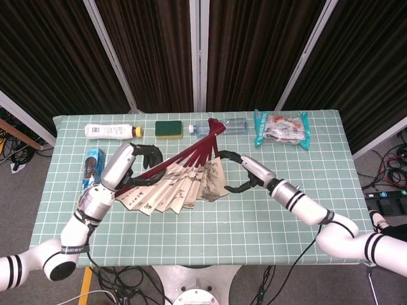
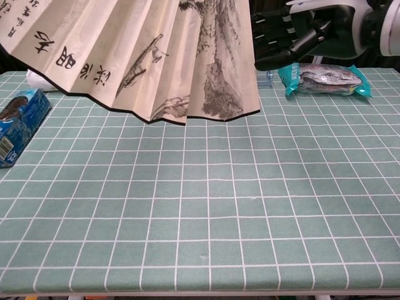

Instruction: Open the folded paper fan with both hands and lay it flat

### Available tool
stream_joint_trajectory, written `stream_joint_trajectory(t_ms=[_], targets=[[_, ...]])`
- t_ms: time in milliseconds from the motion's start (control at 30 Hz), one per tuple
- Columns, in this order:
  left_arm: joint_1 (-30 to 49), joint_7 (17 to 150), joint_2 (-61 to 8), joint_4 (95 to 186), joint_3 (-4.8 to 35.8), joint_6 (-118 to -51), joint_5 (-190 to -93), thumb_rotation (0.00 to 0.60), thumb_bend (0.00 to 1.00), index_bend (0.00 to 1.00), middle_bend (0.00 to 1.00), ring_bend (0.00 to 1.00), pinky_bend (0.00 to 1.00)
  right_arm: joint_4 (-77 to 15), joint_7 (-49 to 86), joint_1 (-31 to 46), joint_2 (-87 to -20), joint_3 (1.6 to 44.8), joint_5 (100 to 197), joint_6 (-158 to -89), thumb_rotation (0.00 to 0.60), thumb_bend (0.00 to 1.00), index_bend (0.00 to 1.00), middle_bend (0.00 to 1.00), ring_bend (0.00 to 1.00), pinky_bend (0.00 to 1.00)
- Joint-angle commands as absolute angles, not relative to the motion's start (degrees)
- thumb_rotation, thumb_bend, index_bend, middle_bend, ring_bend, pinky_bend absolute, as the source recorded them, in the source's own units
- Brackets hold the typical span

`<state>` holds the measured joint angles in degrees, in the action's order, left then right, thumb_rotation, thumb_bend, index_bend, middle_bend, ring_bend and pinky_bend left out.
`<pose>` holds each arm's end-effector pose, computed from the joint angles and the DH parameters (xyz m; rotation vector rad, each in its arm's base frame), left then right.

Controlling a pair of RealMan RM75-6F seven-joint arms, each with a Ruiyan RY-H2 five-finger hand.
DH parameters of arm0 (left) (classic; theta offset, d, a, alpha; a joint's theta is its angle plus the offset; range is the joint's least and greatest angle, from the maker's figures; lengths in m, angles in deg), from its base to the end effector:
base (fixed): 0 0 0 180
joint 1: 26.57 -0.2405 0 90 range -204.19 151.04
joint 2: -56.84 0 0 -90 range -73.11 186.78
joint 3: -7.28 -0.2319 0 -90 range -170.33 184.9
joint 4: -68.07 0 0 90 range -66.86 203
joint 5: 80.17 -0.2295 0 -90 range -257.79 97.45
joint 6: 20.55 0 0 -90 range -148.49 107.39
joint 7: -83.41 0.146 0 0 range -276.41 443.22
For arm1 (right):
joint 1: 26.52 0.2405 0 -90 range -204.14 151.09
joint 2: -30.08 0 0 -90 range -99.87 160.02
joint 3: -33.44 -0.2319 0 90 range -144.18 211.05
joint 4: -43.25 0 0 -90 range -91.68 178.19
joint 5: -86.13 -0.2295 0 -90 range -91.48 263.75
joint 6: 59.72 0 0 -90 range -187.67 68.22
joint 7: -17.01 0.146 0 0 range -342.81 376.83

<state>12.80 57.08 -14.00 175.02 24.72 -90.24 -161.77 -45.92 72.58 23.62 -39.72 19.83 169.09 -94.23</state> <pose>-0.0456 0.3108 0.0877 -1.5968 -1.3279 -1.8928 -0.0952 -0.3668 0.0250 1.7863 -1.9064 1.2619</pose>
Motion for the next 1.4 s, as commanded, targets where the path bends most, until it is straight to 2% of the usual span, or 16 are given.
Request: stream_joint_trajectory(t_ms=[33,200,300,433,633,833,1067,1400], targets=[[12.8,57.7,-14.1,175.2,24.8,-90.5,-162.0,0.6,0.38,0.62,0.71,0.66,0.69,-46.3,74.0,25.8,-40.4,19.0,168.5,-92.1,0.6,0.22,0.14,0.14,0.0,0.09],[12.7,58.4,-14.1,175.6,24.5,-90.8,-162.9,0.6,0.38,0.62,0.71,0.66,0.69,-45.8,74.3,27.9,-41.2,18.4,167.5,-90.1,0.6,0.3,0.2,0.15,0.0,0.09],[12.6,58.8,-13.9,175.7,24.3,-90.9,-163.3,0.6,0.38,0.62,0.71,0.66,0.69,-45.2,73.7,28.9,-41.6,18.0,166.7,-89.4,0.6,0.4,0.31,0.17,0.0,0.09],[12.3,59.8,-14.0,175.0,24.0,-91.4,-163.9,0.6,0.38,0.62,0.71,0.66,0.69,-44.2,71.3,29.4,-42.4,17.6,165.2,-89.8,0.6,0.6,0.51,0.22,0.0,0.09],[11.7,61.5,-14.3,172.2,22.7,-92.2,-165.7,0.6,0.38,0.62,0.71,0.66,0.69,-42.7,61.3,29.7,-42.0,18.5,163.4,-91.2,0.6,0.63,0.68,0.26,0.02,0.09],[11.3,66.1,-16.2,166.5,20.4,-94.0,-169.6,0.6,0.38,0.62,0.71,0.66,0.68,-42.9,42.3,27.6,-41.3,19.7,161.0,-99.7,0.6,0.63,0.7,0.28,0.02,0.09],[11.0,77.5,-22.1,157.7,18.0,-98.6,-175.8,0.6,0.38,0.61,0.71,0.66,0.67,-39.8,20.3,22.8,-46.1,20.8,160.0,-115.8,0.6,0.63,0.71,0.28,0.04,0.09],[9.6,99.8,-28.4,153.9,15.5,-99.3,-177.5,0.6,0.38,0.6,0.7,0.66,0.68,-34.5,11.3,17.3,-51.2,22.8,162.1,-126.7,0.6,0.63,0.71,0.27,0.04,0.09]])
